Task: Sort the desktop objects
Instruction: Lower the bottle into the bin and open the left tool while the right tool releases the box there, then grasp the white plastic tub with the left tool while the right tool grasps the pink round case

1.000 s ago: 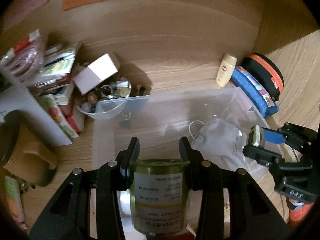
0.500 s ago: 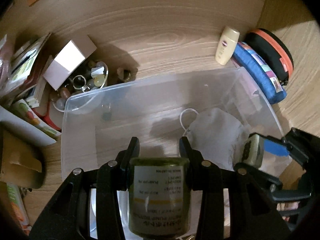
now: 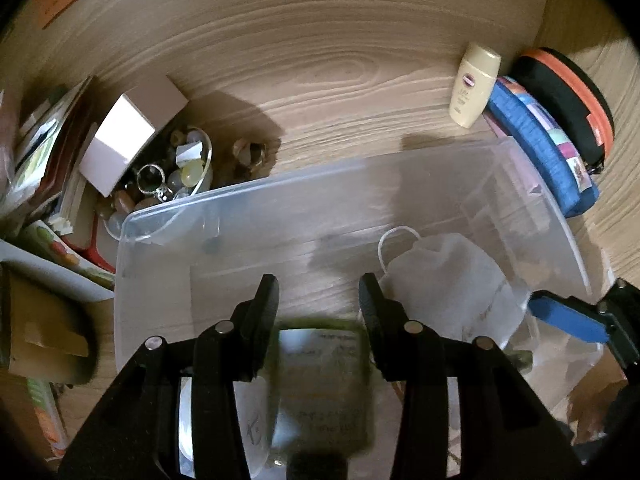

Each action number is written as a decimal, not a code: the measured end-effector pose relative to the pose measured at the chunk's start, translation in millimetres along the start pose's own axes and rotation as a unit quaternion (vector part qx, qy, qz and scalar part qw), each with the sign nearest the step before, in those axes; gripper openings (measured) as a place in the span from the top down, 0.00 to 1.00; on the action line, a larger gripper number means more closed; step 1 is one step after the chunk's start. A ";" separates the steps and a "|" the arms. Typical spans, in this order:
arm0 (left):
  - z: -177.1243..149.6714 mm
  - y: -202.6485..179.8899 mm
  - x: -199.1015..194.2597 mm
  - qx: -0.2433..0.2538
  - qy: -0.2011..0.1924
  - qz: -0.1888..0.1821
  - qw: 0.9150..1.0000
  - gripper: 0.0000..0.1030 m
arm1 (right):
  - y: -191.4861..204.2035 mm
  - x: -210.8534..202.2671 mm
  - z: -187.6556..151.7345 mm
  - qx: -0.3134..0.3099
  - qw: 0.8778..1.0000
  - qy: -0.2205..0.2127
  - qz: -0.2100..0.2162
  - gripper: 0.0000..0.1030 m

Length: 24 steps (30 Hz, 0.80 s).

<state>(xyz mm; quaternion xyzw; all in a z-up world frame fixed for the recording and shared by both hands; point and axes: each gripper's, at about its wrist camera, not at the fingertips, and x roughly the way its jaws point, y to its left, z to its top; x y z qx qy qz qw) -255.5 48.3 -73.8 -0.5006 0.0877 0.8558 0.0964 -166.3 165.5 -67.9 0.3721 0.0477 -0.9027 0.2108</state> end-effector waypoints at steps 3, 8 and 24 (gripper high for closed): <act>1.5 -0.4 6.8 -0.001 0.005 0.007 1.000 0.56 | 0.7 -3.0 -0.6 -0.002 1.000 -0.006 -0.006 0.49; -0.1 6.2 -0.9 -0.014 0.000 -0.003 1.000 0.55 | -3.7 -5.8 0.2 0.007 1.000 -0.013 -0.008 0.45; -57.1 52.5 -117.9 -0.031 -0.118 0.046 0.991 0.16 | -5.1 -28.1 2.5 0.009 0.999 -0.045 -0.020 0.35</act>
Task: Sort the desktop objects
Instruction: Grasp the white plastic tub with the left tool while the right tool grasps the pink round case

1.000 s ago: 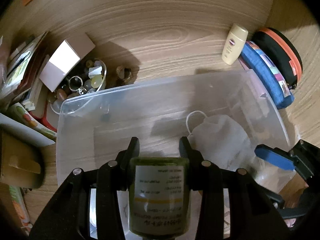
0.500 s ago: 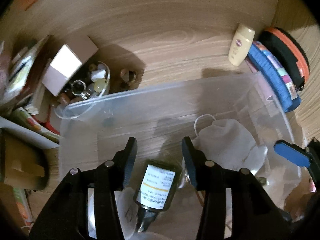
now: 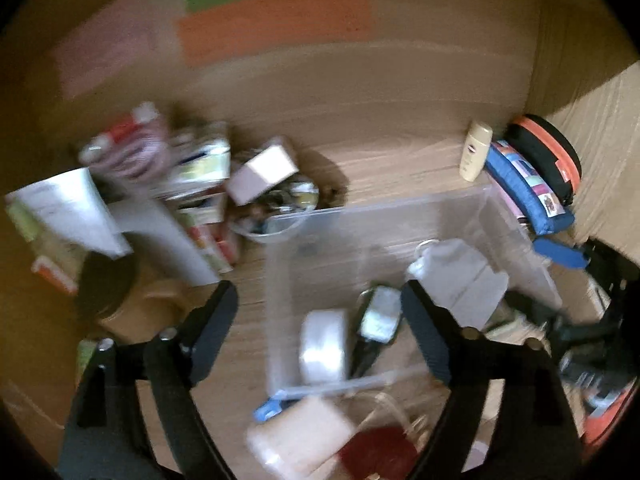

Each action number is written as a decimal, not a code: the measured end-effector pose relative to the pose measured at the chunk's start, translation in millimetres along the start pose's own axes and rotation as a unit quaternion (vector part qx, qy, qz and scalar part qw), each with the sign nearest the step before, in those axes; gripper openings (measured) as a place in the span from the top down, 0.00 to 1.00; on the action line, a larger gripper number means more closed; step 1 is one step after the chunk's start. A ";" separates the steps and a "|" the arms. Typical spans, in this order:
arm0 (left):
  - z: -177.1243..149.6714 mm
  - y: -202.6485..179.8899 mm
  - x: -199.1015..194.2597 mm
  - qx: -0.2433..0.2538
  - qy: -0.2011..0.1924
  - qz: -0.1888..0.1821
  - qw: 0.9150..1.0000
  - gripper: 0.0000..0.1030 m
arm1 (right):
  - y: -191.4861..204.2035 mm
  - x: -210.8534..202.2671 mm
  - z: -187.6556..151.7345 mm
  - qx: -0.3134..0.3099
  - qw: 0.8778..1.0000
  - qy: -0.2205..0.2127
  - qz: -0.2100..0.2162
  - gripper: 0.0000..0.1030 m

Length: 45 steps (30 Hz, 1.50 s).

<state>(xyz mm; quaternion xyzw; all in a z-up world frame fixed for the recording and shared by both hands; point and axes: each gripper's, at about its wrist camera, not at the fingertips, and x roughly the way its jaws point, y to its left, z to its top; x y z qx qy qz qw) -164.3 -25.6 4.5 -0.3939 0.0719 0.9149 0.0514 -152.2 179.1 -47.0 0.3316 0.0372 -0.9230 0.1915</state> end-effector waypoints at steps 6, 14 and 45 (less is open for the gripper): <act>-37.3 21.7 -26.5 0.004 -0.014 0.022 1.000 0.14 | 3.0 -20.9 4.8 0.004 1.000 -0.012 0.000 0.35; -88.6 30.3 -11.7 -0.014 0.021 -0.004 1.000 0.14 | 29.0 -49.4 -12.9 0.002 1.000 -0.020 0.007 0.27; -117.3 20.7 64.1 -0.074 0.073 -0.038 0.994 0.13 | 97.0 1.0 -101.6 -0.033 0.987 0.127 0.097 0.36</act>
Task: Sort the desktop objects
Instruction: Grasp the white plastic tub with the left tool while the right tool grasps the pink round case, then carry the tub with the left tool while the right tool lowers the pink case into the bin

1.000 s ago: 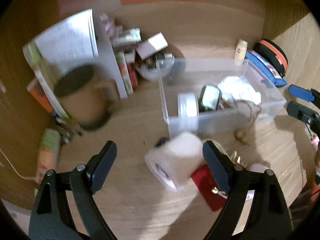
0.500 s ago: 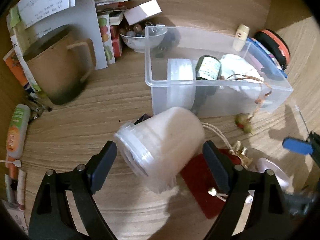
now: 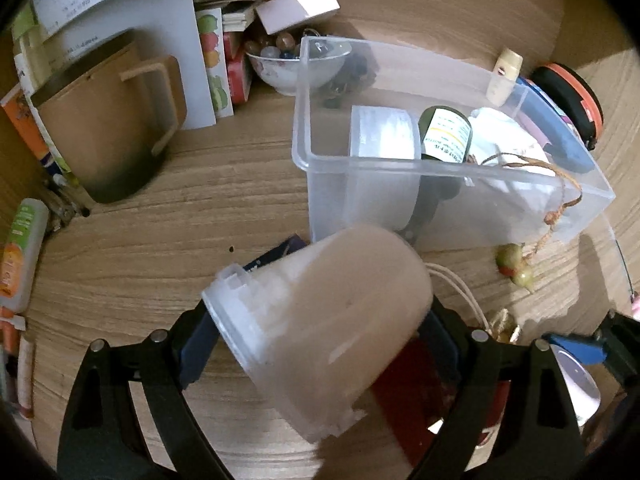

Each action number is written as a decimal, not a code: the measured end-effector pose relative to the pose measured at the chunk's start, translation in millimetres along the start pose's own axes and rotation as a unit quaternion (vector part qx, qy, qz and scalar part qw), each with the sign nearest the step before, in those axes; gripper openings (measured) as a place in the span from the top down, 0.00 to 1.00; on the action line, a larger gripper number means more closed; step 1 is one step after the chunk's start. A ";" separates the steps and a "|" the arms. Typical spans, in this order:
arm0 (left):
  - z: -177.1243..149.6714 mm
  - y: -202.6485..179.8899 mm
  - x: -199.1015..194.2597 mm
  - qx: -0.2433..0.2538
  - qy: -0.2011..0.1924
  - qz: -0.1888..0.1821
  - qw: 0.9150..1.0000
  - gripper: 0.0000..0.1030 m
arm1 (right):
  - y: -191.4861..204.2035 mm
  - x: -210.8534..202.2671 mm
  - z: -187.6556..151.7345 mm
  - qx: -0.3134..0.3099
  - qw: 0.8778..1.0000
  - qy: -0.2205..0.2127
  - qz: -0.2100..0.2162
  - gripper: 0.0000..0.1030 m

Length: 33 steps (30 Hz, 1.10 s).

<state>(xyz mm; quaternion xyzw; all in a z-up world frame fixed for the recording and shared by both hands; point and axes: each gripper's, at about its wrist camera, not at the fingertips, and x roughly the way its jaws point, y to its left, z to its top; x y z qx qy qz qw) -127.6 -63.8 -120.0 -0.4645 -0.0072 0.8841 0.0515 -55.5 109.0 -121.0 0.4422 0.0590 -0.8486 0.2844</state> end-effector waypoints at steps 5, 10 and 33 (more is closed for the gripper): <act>-1.8 1.8 -0.9 -0.010 -0.007 0.007 1.000 0.14 | 4.2 2.6 -1.3 -0.009 1.000 -0.003 -0.006 0.39; -3.1 10.4 -4.3 -0.028 -0.012 0.005 1.000 0.14 | 3.6 -4.0 -3.6 -0.003 1.000 -0.013 -0.005 0.39; 1.4 34.1 -69.1 -0.051 -0.083 0.034 0.995 0.14 | -42.0 -62.2 25.5 0.061 0.993 -0.097 -0.035 0.39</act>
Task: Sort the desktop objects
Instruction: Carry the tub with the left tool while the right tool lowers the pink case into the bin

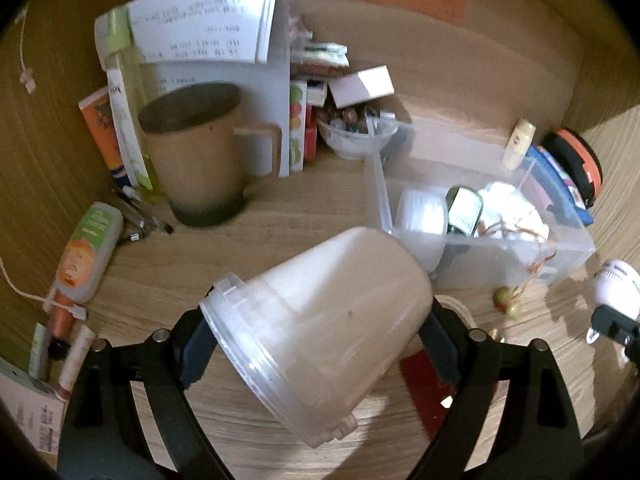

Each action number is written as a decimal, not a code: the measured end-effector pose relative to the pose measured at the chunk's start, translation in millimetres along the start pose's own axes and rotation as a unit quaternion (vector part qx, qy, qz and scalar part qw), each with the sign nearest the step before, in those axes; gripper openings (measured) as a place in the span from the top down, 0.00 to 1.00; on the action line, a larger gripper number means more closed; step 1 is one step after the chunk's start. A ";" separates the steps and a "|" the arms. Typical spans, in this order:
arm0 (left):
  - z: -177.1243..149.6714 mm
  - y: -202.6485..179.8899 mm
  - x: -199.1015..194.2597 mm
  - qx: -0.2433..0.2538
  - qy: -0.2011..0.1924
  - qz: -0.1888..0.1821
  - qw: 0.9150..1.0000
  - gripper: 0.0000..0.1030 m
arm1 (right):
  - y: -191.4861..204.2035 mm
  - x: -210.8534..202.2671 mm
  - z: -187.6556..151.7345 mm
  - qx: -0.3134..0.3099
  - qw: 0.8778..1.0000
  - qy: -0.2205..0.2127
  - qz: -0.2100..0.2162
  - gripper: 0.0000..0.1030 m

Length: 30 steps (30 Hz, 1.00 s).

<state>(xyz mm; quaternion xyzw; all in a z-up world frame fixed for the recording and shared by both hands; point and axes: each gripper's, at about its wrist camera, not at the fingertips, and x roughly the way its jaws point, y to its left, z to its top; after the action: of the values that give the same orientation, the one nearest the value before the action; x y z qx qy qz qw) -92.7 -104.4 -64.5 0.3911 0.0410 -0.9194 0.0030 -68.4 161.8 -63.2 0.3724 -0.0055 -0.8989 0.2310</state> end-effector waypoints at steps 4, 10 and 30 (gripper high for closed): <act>14.4 -0.6 -10.1 0.002 -0.011 -0.006 1.000 0.14 | -10.6 -9.7 11.8 0.006 1.000 -0.019 -0.004 0.39; 42.8 -8.1 -13.8 0.015 -0.016 -0.022 1.000 0.14 | -28.6 -15.1 32.8 0.015 0.999 -0.039 -0.008 0.39; 107.0 -58.3 56.3 0.035 0.014 -0.046 0.998 0.14 | -64.4 38.3 88.3 0.011 0.999 -0.022 -0.027 0.39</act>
<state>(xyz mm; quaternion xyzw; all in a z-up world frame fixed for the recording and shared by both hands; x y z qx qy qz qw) -210.9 -53.2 -26.8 0.4013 0.0264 -0.9140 -0.0532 -177.9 189.0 -36.6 0.3554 -0.0102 -0.9125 0.2025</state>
